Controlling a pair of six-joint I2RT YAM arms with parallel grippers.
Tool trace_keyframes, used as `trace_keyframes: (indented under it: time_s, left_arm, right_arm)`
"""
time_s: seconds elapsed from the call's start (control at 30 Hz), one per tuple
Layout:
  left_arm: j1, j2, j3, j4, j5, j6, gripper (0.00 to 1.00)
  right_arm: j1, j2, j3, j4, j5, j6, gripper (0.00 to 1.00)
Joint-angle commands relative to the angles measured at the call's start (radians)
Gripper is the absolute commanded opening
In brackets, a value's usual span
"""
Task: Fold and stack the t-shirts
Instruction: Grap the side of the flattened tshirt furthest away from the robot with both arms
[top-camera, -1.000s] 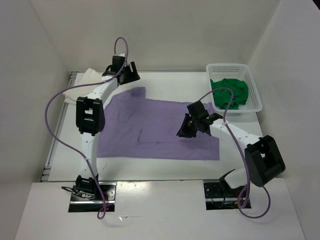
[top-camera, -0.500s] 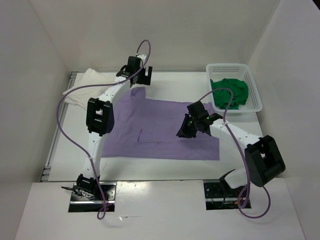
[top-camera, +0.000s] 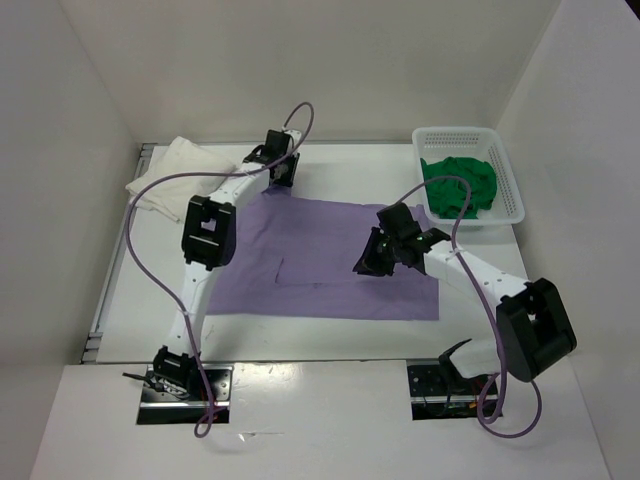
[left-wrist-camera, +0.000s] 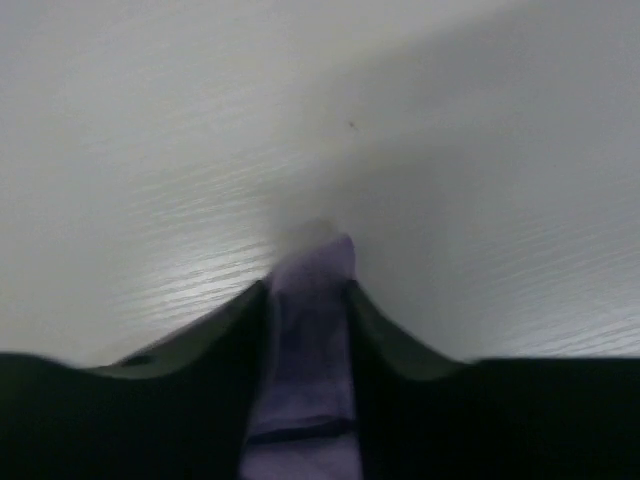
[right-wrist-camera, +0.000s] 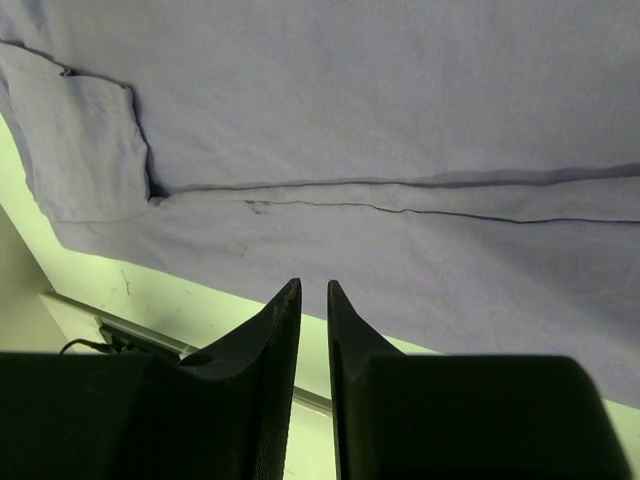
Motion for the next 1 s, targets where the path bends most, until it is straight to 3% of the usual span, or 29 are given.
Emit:
trace_keyframes:
  time_s: [0.0, 0.1, 0.23, 0.33, 0.5, 0.6, 0.63, 0.7, 0.87, 0.97]
  left_arm:
    - [-0.009, -0.015, 0.005, 0.031, -0.055, 0.040, 0.35]
    - [-0.009, -0.052, -0.004, 0.051, -0.129, 0.008, 0.13]
    - [-0.009, -0.162, -0.059, 0.148, -0.302, -0.012, 0.02]
    - [-0.009, -0.279, -0.163, 0.259, -0.431, -0.012, 0.02]
    - [-0.009, -0.451, -0.398, 0.408, -0.529, -0.100, 0.32]
    - [-0.009, -0.549, -0.587, 0.468, -0.404, -0.215, 0.65]
    - [-0.009, -0.596, -0.631, 0.483, -0.366, -0.253, 0.84]
    - [-0.009, -0.612, -0.684, 0.483, -0.327, -0.281, 0.97]
    - [0.058, -0.577, -0.603, 0.414, -0.279, -0.272, 0.99]
    - [0.124, -0.517, -0.490, 0.363, -0.191, -0.284, 0.86]
  right_arm:
    - [-0.005, -0.020, -0.011, 0.012, 0.002, -0.016, 0.22]
    - [-0.005, -0.020, -0.002, 0.012, 0.002, -0.016, 0.22]
    - [-0.005, 0.003, -0.002, 0.032, -0.021, -0.026, 0.22]
    - [-0.005, 0.012, -0.011, 0.052, -0.035, -0.026, 0.22]
    - [-0.005, 0.021, -0.011, 0.061, -0.044, -0.026, 0.22]
    - [-0.005, 0.032, -0.011, 0.061, -0.044, -0.035, 0.22]
    - [-0.005, 0.041, -0.011, 0.072, -0.044, -0.035, 0.22]
    - [-0.005, 0.050, -0.001, 0.072, -0.053, -0.035, 0.22]
    - [-0.005, 0.070, 0.030, 0.081, -0.063, -0.044, 0.22]
    - [-0.005, 0.089, 0.052, 0.081, -0.063, -0.044, 0.22]
